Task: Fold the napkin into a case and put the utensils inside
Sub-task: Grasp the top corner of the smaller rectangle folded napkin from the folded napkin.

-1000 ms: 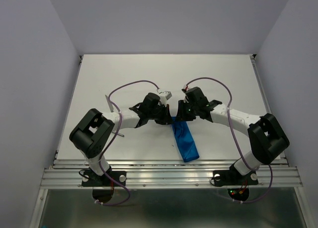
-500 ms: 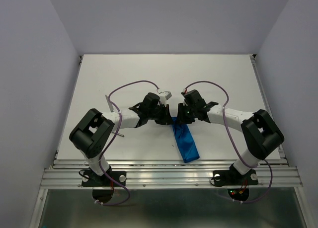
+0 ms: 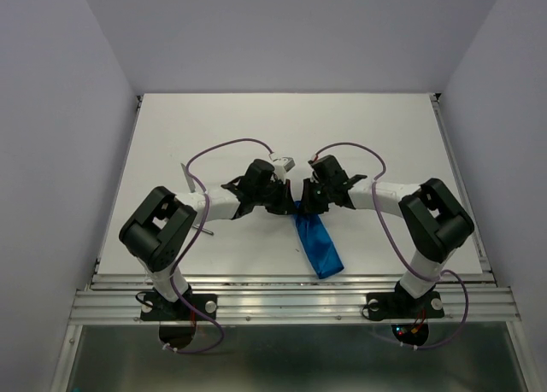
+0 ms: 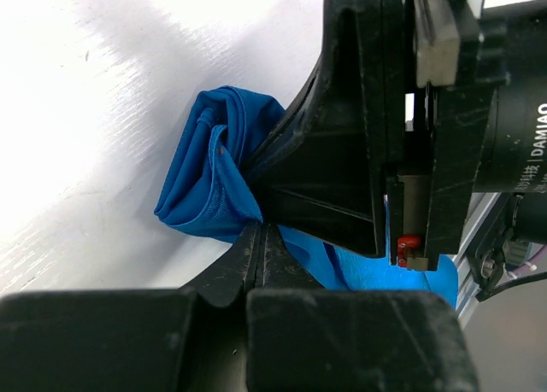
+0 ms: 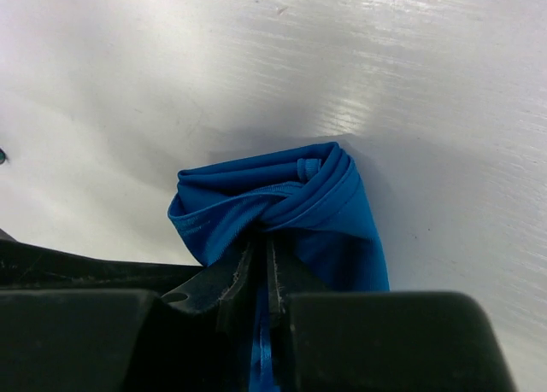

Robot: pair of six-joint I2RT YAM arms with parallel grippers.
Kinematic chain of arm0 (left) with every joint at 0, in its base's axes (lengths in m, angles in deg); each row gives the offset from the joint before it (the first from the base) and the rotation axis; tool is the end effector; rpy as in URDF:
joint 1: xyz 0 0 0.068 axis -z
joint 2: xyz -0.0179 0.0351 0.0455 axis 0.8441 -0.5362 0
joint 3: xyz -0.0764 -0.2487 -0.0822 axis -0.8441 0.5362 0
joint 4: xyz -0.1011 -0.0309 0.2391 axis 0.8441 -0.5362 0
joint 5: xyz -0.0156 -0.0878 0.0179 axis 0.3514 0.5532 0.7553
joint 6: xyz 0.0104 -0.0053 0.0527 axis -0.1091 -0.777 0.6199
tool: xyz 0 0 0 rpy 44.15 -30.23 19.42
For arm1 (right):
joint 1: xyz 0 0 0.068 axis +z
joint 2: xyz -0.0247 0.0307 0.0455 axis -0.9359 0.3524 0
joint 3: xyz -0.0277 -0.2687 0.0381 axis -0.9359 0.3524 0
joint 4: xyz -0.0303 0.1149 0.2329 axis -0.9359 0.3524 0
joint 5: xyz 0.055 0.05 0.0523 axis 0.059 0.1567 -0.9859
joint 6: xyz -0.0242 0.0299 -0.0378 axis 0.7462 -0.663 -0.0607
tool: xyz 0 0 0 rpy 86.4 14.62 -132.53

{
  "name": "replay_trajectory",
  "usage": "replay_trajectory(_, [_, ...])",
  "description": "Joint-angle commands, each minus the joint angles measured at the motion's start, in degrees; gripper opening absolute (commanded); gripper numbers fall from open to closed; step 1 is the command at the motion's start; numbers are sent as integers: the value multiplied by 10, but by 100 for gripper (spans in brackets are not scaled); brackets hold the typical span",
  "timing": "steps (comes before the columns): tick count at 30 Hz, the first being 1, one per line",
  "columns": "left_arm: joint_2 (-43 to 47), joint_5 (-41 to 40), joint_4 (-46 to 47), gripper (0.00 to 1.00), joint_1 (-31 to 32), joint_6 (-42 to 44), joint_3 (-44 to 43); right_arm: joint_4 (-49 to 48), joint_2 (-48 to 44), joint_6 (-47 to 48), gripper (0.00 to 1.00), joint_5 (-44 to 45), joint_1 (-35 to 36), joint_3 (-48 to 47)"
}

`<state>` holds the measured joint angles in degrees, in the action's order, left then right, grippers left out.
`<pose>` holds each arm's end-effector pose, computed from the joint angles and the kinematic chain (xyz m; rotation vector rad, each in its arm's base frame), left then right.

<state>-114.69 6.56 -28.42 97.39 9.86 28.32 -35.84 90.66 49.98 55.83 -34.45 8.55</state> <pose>0.2573 -0.2346 0.1763 0.5836 2.2162 -1.1013 0.2739 0.2012 0.1537 -0.1109 2.6481 0.7397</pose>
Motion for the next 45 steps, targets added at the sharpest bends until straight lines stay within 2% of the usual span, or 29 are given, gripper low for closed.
replay_trajectory(1, [25, 22, 18, 0, -2, 0, -7, -11, 27, -21, 14, 33, 0, -16])
replay_trajectory(7, [21, 27, 21, 0, -1, -1, -4, -37, 0, -24, 18, 30, 0, 4])
replay_trajectory(11, [17, 21, 24, 0, -2, -6, -3, -41, -35, -20, 27, 6, 0, 8])
replay_trajectory(14, [17, 20, 27, 0, -4, -7, -3, -33, -71, -18, 32, 0, 0, 9])
replay_trajectory(20, [16, 23, 27, 0, -7, -4, -3, 11, -139, -8, 36, 16, 0, 12])
replay_trajectory(22, [14, 25, 26, 0, -8, -3, -4, 25, -149, -12, 34, 30, 0, 18])
replay_trajectory(26, [15, 25, 26, 0, -8, -4, -4, 30, -168, -25, 20, 73, 0, 44])
replay_trajectory(29, [16, 25, 26, 0, -10, -3, -4, 26, -164, -38, 15, 75, 0, 65])
replay_trajectory(34, [15, 26, 24, 0, -11, -1, -4, -5, -159, -56, 11, 63, 0, 93])
replay_trajectory(45, [15, 29, 26, 0, -12, -4, -5, -68, -86, -45, 11, -16, 5, 89])
